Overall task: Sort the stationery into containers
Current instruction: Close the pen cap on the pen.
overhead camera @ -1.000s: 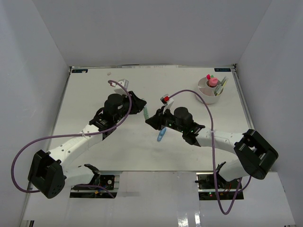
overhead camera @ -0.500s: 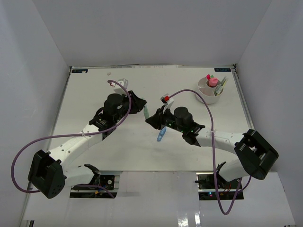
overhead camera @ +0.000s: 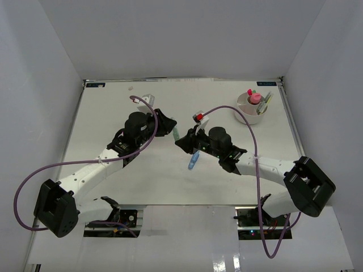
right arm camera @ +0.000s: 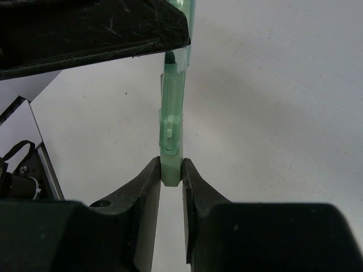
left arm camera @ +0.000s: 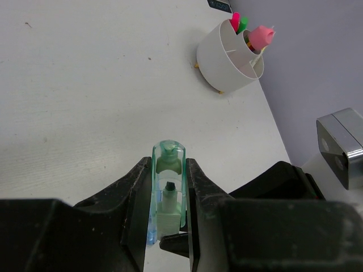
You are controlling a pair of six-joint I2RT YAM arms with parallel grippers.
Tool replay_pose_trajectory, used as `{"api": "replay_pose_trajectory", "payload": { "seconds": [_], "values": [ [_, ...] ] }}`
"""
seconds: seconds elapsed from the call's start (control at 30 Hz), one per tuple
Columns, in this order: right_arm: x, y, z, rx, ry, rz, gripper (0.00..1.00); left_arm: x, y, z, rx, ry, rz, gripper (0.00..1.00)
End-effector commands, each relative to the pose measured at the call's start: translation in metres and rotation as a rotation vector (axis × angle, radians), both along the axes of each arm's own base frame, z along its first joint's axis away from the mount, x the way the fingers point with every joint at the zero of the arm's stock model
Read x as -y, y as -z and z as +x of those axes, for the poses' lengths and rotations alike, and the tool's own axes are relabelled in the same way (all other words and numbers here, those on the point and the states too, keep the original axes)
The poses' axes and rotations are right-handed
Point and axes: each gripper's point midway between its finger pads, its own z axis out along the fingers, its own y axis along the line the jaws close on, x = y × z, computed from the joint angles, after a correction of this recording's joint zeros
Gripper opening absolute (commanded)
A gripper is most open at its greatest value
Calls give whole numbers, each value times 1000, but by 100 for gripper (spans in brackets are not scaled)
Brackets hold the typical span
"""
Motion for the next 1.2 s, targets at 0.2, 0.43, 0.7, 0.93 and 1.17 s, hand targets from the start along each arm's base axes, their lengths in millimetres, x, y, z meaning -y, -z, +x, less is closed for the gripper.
{"api": "replay_pose_trajectory", "payload": {
  "seconds": [0.2,0.43,0.7,0.93,1.17],
  "values": [
    [-1,-57,19,123,65,94,8,8,6,-11,-18,54,13,29],
    [2,-67,22,139,92,116,8,13,12,-14,-35,64,14,28],
    [5,-79,23,166,103,140,8,20,17,-19,-44,84,22,25],
    [13,-93,29,207,155,163,8,27,22,-24,-55,106,30,22],
    [16,-104,31,233,171,175,8,36,32,-30,-80,136,43,18]
  ]
}}
